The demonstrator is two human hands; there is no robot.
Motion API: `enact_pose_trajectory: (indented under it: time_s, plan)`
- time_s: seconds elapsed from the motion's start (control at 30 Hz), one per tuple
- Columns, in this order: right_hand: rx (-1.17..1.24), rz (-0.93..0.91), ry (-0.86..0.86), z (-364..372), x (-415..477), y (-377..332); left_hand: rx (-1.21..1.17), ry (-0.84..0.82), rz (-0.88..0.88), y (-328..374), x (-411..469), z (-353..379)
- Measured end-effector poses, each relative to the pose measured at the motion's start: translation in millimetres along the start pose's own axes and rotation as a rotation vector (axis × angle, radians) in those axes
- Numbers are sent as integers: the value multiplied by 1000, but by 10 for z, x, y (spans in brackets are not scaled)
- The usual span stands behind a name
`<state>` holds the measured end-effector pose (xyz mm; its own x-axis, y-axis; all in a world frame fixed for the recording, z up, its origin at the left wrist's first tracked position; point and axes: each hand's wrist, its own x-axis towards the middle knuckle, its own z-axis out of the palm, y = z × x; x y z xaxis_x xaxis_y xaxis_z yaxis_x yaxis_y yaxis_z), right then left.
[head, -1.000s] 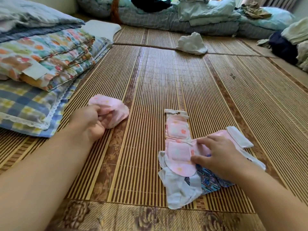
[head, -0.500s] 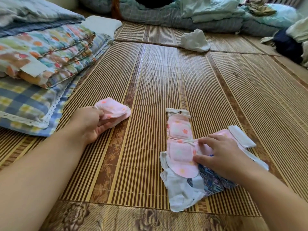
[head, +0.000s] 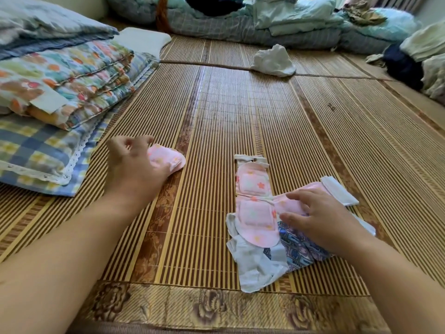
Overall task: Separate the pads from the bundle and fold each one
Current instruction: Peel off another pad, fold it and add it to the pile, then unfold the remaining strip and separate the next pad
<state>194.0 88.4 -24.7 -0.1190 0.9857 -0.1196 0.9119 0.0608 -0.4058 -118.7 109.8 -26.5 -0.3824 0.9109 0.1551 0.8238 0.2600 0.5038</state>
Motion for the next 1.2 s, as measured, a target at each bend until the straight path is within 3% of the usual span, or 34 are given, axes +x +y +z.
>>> enact_pose_trajectory:
  time_s: [0.07,0.2,0.37,0.6,0.77,0.93,1.07,1.2]
  plan:
    - [19,-3,45,-34,-21,20,-45,-90,214,277,-230,33]
    - [12,-22,103,-64,-59,50,27,-499,697,807,-766,132]
    - [41,-73,113,-77,-136,67,185,-695,811,970,-1017,304]
    - [75,-100,82,-129,-252,164,311,-795,810,960,-1111,245]
    - [103,-90,49,-133,-299,221,272,-716,807,901,-1199,265]
    - [155,-128,1,-123,-305,164,-137,-822,477,958,-1104,122]
    - [209,-208,-56,-67,-308,8,-392,-839,368,984,-869,-128]
    - [304,-225,-19,22,-225,-153,-1016,-976,182,941,-625,-370]
